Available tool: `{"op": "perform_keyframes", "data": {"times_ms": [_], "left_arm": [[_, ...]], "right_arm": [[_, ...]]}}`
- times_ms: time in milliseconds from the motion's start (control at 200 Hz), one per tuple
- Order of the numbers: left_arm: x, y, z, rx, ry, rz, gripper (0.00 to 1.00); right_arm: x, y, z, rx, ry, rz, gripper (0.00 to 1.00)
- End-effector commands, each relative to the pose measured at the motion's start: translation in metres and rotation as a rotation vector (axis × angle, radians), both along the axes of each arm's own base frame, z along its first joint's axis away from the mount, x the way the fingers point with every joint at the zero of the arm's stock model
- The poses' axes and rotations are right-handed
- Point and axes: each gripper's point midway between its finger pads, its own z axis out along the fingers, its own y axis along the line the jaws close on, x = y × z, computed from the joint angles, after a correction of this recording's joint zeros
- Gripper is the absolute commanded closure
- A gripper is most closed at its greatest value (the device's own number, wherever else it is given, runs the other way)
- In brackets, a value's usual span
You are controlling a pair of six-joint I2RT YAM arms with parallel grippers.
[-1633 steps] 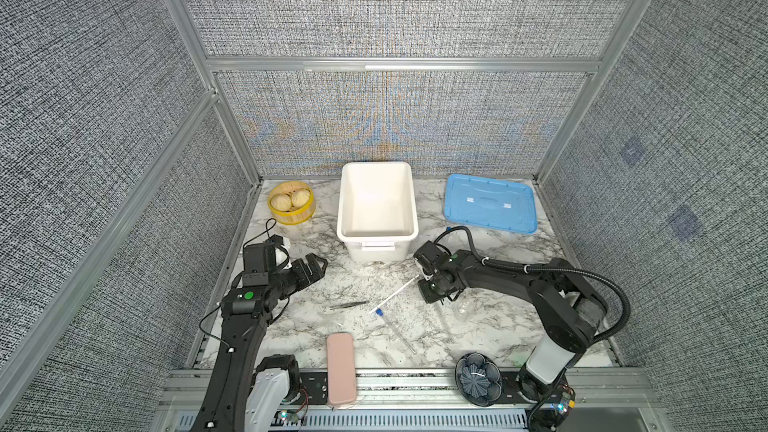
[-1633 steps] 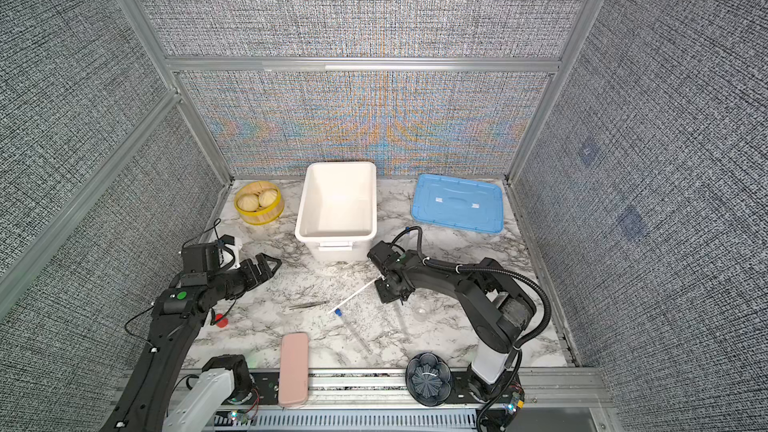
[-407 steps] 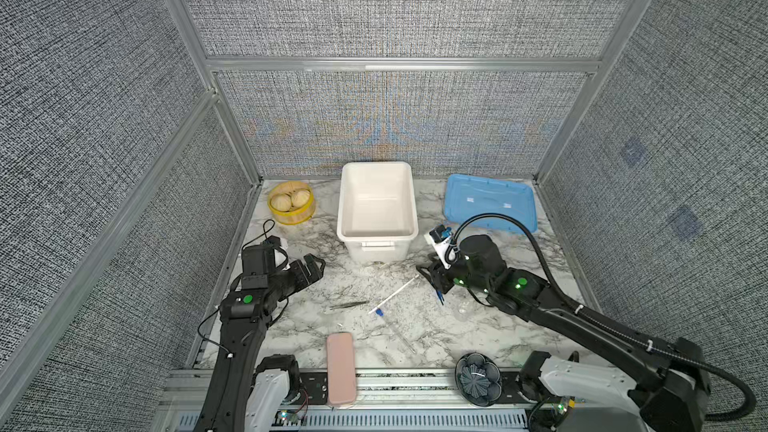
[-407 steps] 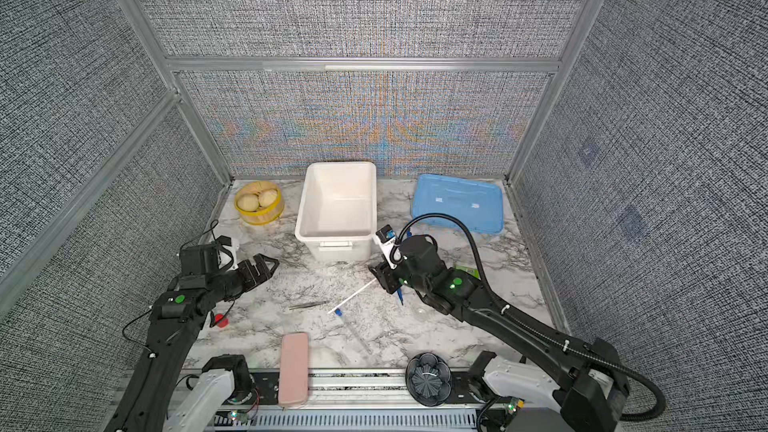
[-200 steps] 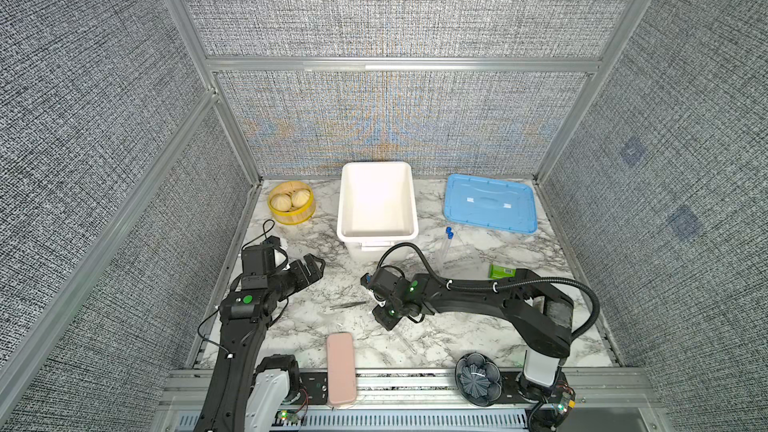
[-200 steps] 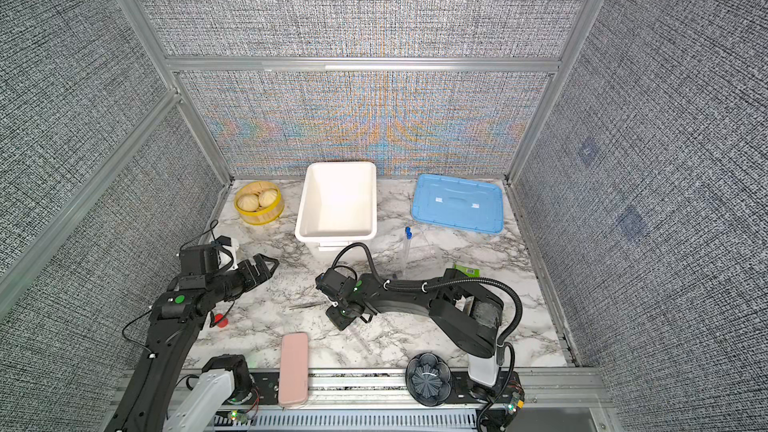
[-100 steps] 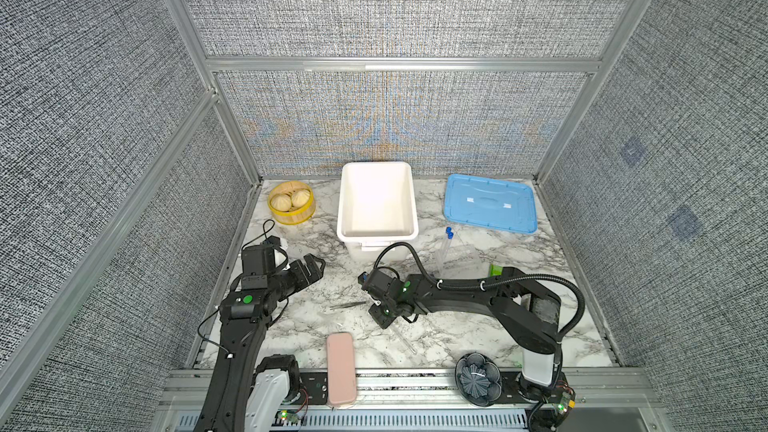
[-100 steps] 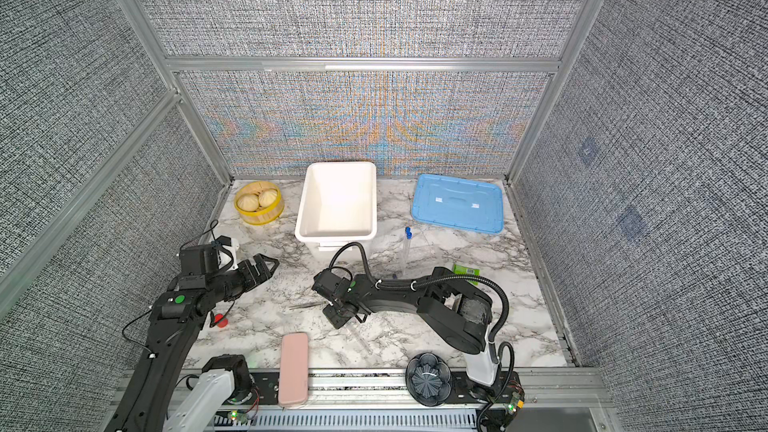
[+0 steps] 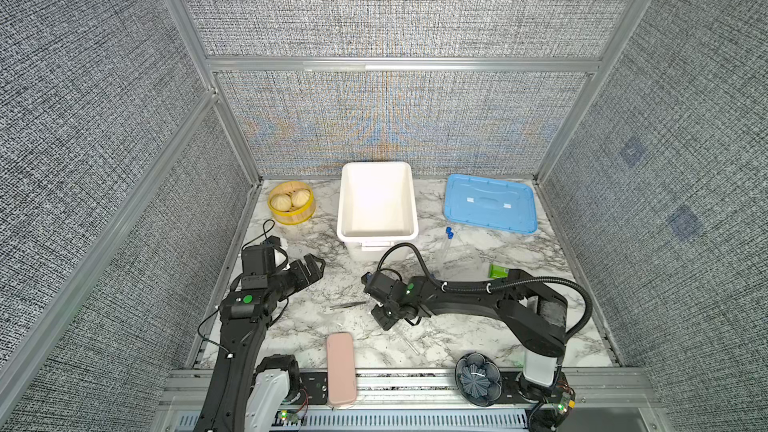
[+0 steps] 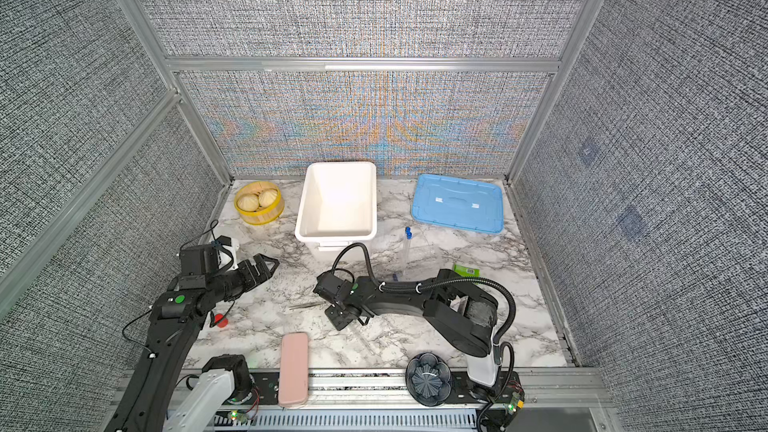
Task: Organize the chemistry lab equipment
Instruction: 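Close the right gripper on the blue cap and lift the tube, then carry the tube with the right gripper to the clear rack by the blue lid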
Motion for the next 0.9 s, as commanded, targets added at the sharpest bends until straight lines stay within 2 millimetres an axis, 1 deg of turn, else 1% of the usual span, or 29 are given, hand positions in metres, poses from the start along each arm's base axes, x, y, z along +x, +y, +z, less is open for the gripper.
{"op": "perform_keyframes", "data": {"times_ms": [0, 105, 230, 415, 465, 475, 490, 565, 690, 770, 895], "left_arm": [[0.001, -0.001, 0.002, -0.003, -0.010, -0.006, 0.01], [0.001, -0.001, 0.002, -0.004, -0.012, -0.008, 0.01], [0.000, -0.001, 0.003, -0.003, -0.014, -0.006, 0.01], [0.000, -0.001, 0.003, -0.003, -0.018, -0.006, 0.01], [0.000, -0.001, 0.004, -0.002, -0.020, -0.006, 0.01], [0.000, -0.001, 0.004, -0.001, -0.020, -0.006, 0.01], [0.000, -0.001, 0.004, -0.002, -0.020, -0.005, 0.01], [-0.001, -0.001, 0.004, -0.002, -0.019, -0.004, 0.01], [-0.001, -0.001, 0.003, -0.002, -0.017, -0.003, 0.01], [-0.001, -0.001, 0.004, -0.001, -0.020, -0.002, 0.01], [0.000, -0.001, 0.004, -0.004, -0.019, -0.005, 0.01]], "right_arm": [[0.003, 0.000, 0.008, 0.026, -0.017, -0.031, 0.82], [0.006, -0.001, 0.018, 0.057, -0.042, -0.056, 0.82], [0.014, -0.011, 0.042, 0.102, -0.120, -0.102, 0.82], [0.032, -0.035, 0.088, 0.172, -0.291, -0.177, 0.84], [0.039, -0.038, 0.107, 0.212, -0.341, -0.201, 0.84], [0.037, -0.044, 0.102, 0.199, -0.343, -0.203, 0.84], [0.039, -0.048, 0.103, 0.199, -0.357, -0.211, 0.84], [0.046, -0.059, 0.124, 0.249, -0.436, -0.252, 0.85], [0.061, -0.084, 0.160, 0.329, -0.597, -0.334, 0.86], [0.072, -0.100, 0.188, 0.405, -0.717, -0.390, 0.86], [0.087, -0.124, 0.219, 0.515, -0.859, -0.465, 0.87]]}}
